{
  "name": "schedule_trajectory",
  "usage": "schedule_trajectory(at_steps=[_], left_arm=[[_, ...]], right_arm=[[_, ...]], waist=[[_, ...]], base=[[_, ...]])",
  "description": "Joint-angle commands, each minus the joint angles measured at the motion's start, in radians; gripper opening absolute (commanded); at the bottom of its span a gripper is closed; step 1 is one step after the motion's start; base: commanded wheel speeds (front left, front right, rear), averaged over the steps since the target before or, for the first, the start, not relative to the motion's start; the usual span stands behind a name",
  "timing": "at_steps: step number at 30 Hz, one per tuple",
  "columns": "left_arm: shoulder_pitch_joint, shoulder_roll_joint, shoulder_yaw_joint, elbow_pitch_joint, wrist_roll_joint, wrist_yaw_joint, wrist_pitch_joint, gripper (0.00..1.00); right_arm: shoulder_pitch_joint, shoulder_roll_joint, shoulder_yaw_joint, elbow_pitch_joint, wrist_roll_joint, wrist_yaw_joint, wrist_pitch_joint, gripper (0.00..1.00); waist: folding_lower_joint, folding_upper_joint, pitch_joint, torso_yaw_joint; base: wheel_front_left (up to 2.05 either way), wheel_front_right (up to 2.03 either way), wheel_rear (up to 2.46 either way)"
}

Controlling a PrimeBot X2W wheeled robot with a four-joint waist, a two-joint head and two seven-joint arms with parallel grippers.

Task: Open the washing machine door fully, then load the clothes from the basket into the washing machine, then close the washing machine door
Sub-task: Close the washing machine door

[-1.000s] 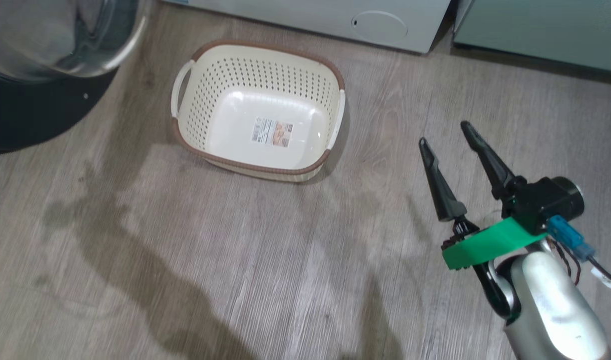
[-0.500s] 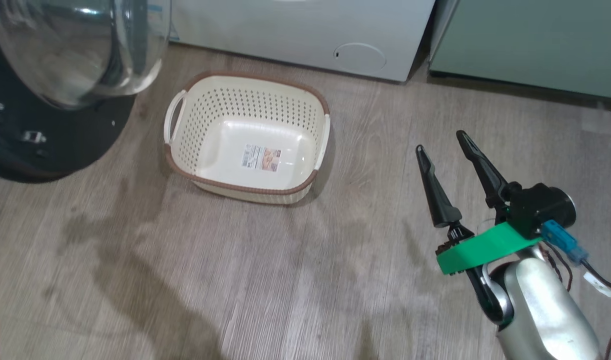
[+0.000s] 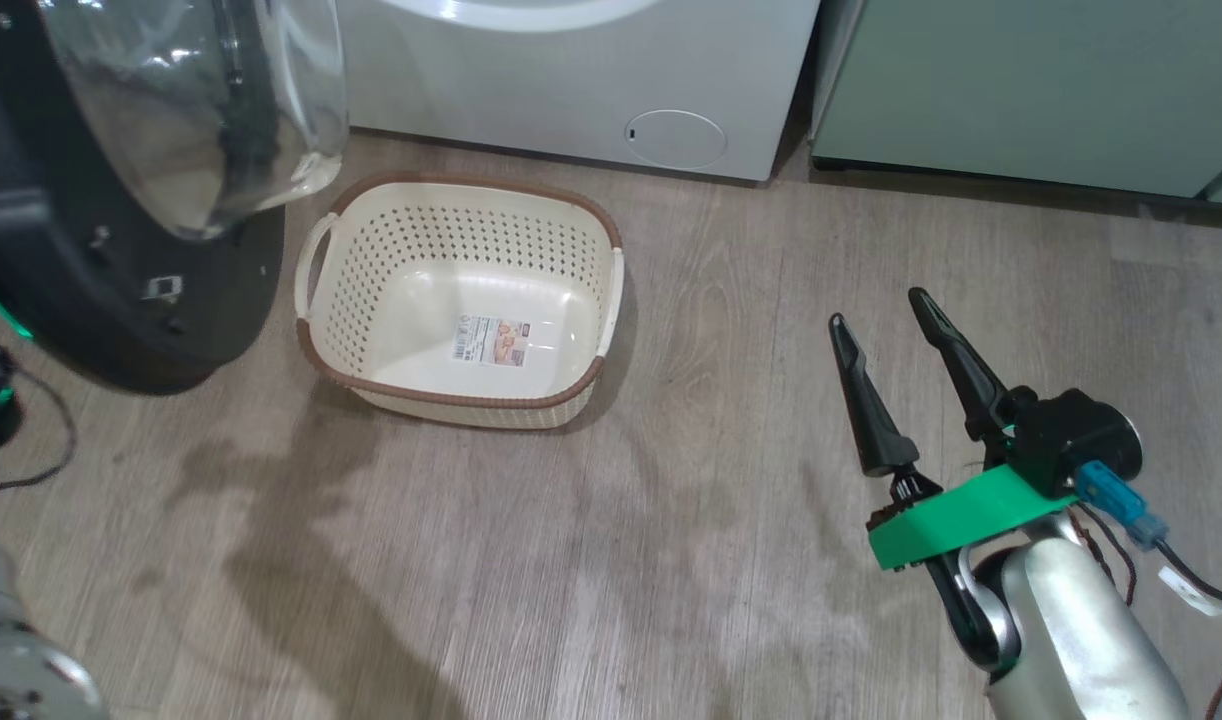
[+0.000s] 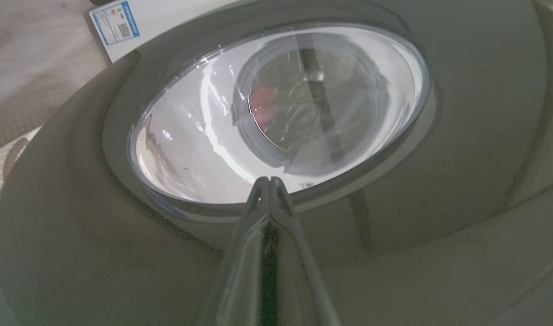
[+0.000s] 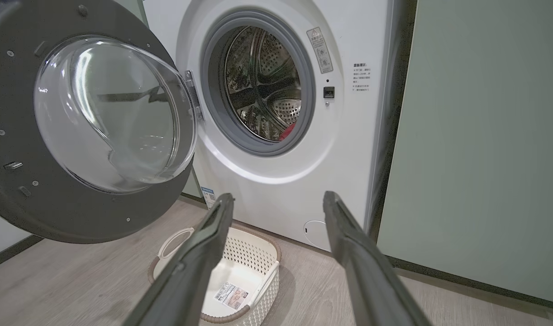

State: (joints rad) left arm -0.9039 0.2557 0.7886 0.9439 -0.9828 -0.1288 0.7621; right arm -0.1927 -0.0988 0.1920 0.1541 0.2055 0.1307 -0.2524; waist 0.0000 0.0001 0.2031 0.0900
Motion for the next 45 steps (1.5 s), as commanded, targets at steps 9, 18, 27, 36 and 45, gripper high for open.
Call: schedule_trajectory(at_steps=[9,18,27,36,45], left_arm=[[0.055,-0.082,-0.056,-0.137,-0.091,-0.002,0.075,0.0],[0.085,-0.183,-0.102,-0.203,-0.156,-0.002,0.102,0.0],[0.045,-0.205,-0.165,-0.203,-0.266,-0.002,0.057,0.0],[-0.029,-0.205,-0.256,-0.145,-0.41,-0.002,-0.061,0.0],[-0.109,-0.205,-0.314,-0.117,-0.507,-0.002,-0.238,0.0]], right_arm=[[0.0,0.015,0.013,-0.041,0.002,0.0,-0.009,1.0],[-0.012,0.019,0.011,-0.05,0.002,0.0,-0.009,1.0],[-0.033,0.026,0.006,-0.061,0.002,0.0,-0.009,1.0],[-0.042,0.037,-0.013,-0.076,0.007,0.0,-0.009,1.0],[-0.05,0.046,-0.02,-0.082,0.017,0.0,-0.009,1.0]], waist=[[0.0,-0.0001,0.013,-0.037],[0.0,-0.0001,0.057,-0.096],[0.0,-0.0001,0.12,-0.187],[0.0,-0.0001,0.183,-0.273],[0.0,-0.0001,0.228,-0.363]], base=[[0.0,0.0,0.0],[0.0,0.0,0.0],[0.0,0.0,0.0],[0.0,0.0,0.0],[0.0,0.0,0.0]])
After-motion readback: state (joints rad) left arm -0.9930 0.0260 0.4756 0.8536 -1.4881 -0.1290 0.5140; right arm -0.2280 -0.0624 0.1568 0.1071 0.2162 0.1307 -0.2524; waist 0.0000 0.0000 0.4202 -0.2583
